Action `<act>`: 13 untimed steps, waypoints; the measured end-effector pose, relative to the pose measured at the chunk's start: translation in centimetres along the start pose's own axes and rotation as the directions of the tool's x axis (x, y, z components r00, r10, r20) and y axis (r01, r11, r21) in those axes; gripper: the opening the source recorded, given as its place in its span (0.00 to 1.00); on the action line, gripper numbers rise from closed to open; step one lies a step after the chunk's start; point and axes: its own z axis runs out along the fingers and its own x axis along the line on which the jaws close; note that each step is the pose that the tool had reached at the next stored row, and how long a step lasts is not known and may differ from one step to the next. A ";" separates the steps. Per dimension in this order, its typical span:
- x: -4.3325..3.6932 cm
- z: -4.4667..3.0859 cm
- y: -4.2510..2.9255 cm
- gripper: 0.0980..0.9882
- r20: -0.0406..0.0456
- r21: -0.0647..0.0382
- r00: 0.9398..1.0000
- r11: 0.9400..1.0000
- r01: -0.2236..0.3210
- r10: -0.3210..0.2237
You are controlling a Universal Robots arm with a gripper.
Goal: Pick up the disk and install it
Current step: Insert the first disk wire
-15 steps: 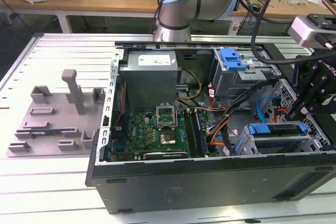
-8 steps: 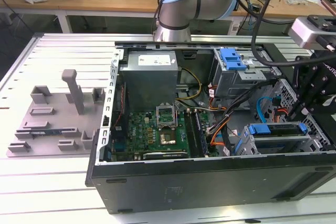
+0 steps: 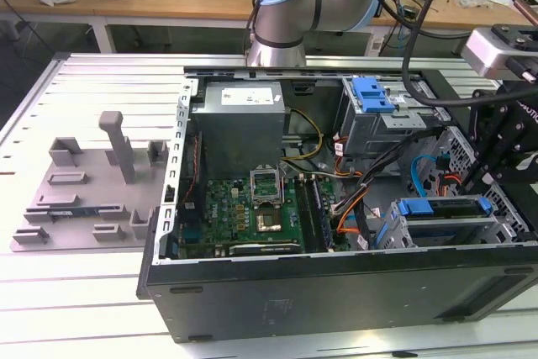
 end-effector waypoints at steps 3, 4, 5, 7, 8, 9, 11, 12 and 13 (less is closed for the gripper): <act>0.00 0.00 0.00 0.07 0.000 0.000 1.000 1.000 0.000 0.000; 0.01 0.01 0.00 0.07 0.000 0.000 1.000 1.000 0.000 0.000; 0.02 0.03 0.00 0.07 0.000 0.000 1.000 1.000 0.000 0.000; 0.03 0.05 0.00 0.07 0.000 0.000 1.000 1.000 -0.010 0.010; 0.03 0.06 0.00 0.07 0.000 0.000 1.000 1.000 -0.016 0.016; 0.03 0.08 0.00 0.07 0.000 -0.001 1.000 1.000 -0.021 0.021; 0.03 0.12 0.00 0.07 -0.001 -0.001 1.000 1.000 -0.026 0.026; 0.03 0.14 -0.01 0.07 -0.001 -0.001 1.000 1.000 -0.027 0.027; 0.02 0.17 -0.01 0.07 -0.001 -0.001 1.000 1.000 -0.027 0.027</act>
